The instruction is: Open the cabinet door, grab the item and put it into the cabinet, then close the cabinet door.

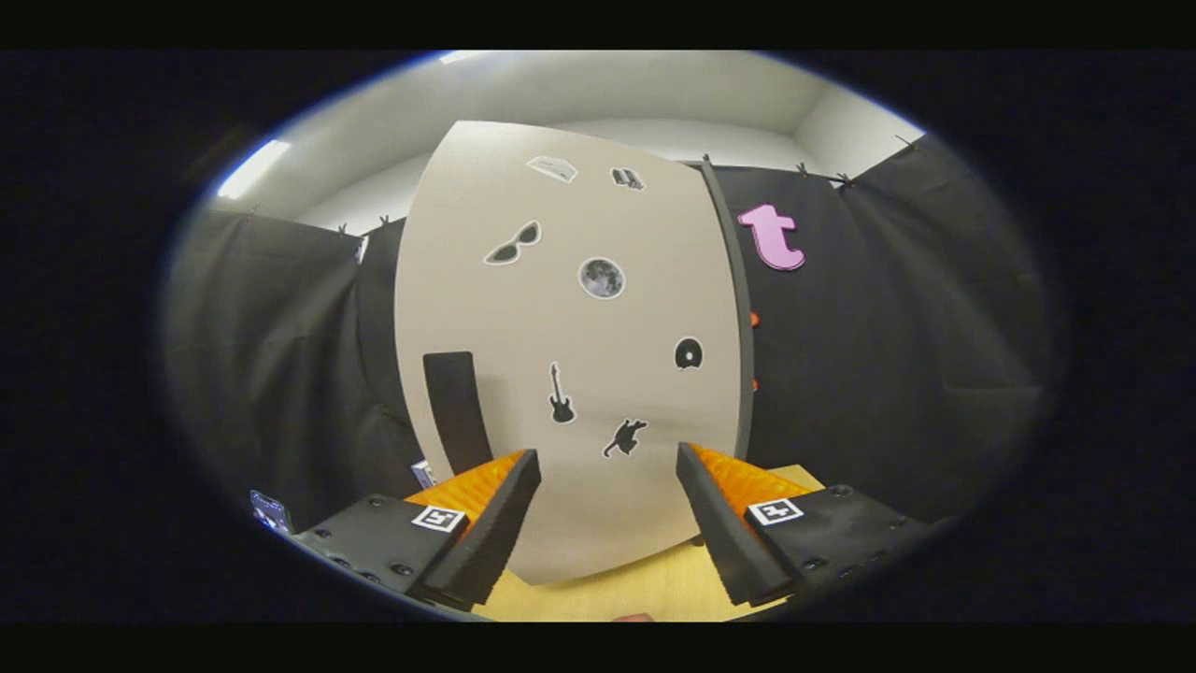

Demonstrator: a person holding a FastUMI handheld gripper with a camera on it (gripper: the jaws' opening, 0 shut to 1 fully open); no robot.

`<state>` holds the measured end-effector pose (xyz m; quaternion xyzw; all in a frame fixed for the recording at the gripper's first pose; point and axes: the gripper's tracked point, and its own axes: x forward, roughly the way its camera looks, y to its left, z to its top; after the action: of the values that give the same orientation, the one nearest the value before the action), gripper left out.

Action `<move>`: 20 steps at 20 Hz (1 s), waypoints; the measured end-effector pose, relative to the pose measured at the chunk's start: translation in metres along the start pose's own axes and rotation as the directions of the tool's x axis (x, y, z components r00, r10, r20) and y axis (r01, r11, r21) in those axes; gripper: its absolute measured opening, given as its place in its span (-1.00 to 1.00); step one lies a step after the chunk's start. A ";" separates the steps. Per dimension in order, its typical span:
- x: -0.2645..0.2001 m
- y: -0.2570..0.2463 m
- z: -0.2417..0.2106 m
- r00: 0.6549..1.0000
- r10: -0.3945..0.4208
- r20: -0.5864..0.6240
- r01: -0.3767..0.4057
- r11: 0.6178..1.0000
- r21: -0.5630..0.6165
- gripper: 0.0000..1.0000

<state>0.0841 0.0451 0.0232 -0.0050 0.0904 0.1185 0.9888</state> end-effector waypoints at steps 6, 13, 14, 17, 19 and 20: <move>0.003 0.035 -0.004 0.997 0.072 -0.001 -0.072 0.996 -0.043 0.89; 0.045 0.066 -0.015 0.994 0.108 -0.031 -0.110 0.991 -0.073 0.89; 0.047 0.068 -0.017 0.993 0.109 -0.036 -0.111 0.991 -0.071 0.89; 0.055 0.074 -0.015 0.995 0.093 -0.026 -0.095 0.993 -0.063 0.89; 0.058 0.076 -0.015 0.996 0.086 -0.024 -0.087 0.994 -0.063 0.91; 0.059 0.077 -0.015 0.996 0.084 -0.024 -0.085 0.994 -0.062 0.92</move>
<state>0.1195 0.1330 -0.0017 -0.0335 0.0974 0.1630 0.9812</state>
